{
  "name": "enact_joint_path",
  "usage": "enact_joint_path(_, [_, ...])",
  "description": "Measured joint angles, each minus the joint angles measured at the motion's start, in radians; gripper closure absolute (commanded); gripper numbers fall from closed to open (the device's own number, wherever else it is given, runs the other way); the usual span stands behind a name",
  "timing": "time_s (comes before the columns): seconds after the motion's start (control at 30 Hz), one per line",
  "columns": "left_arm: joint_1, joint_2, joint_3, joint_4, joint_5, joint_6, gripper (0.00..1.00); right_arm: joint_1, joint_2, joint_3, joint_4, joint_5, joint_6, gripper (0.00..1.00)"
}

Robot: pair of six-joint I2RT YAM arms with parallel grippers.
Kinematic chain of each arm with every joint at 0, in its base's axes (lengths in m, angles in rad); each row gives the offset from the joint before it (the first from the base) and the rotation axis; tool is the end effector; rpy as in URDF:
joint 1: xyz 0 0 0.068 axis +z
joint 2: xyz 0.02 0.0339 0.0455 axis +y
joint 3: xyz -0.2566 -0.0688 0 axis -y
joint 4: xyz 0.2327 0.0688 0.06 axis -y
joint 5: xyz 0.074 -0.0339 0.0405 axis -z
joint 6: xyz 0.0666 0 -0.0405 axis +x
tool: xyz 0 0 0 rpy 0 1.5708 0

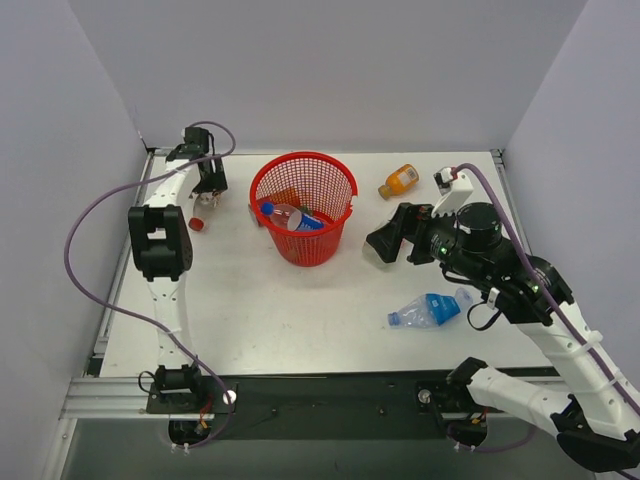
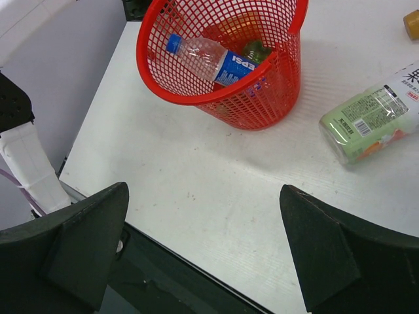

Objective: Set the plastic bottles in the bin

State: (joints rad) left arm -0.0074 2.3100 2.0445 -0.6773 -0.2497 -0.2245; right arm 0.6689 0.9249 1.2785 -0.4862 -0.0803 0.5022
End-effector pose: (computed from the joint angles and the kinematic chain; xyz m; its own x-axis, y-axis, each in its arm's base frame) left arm 0.5147 0.0126 0.1879 -0.7582 -0.2101 -0.6173 -0.3147 0.9470 0.0642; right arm 0.1553 0.1296 0.4367 -0.4185 0.2808 -0.8637 -0.5465 0.6817 0.4864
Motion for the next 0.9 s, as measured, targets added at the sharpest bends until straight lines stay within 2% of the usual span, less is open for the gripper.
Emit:
enact_joint_path(0.13, [0.000, 0.052, -0.001, -0.032, 0.000, 0.004, 0.16, 0.000, 0.016, 0.000, -0.008, -0.004, -0.009, 0.07])
enact_joint_path(0.2, [0.000, 0.061, -0.012, -0.035, 0.000, 0.002, 0.24, 0.000, 0.025, 0.000, -0.008, -0.007, -0.009, 0.07])
enact_joint_path(0.23, [0.000, 0.062, -0.021, -0.035, 0.000, 0.001, 0.30, 0.000, 0.029, 0.000, -0.009, -0.008, -0.009, 0.07])
enact_joint_path(0.27, [0.000, 0.061, -0.029, -0.035, 0.000, 0.000, 0.43, 0.000, 0.033, 0.000, -0.008, -0.008, -0.009, 0.07])
enact_joint_path(0.4, [0.000, 0.055, -0.043, -0.022, 0.003, -0.006, 0.74, 0.000, 0.039, -0.006, -0.008, -0.014, -0.009, 0.08])
enact_joint_path(0.47, [0.000, 0.038, -0.063, -0.021, 0.010, -0.011, 0.81, 0.000, 0.040, -0.011, -0.008, -0.014, -0.008, 0.08])
enact_joint_path(0.67, [-0.012, -0.056, -0.094, -0.047, 0.044, -0.027, 0.83, 0.000, 0.049, -0.014, -0.008, -0.013, -0.001, 0.09])
enact_joint_path(0.9, [-0.105, -0.381, -0.071, -0.046, 0.103, -0.068, 0.80, -0.001, 0.056, -0.014, -0.029, 0.014, 0.033, 0.10])
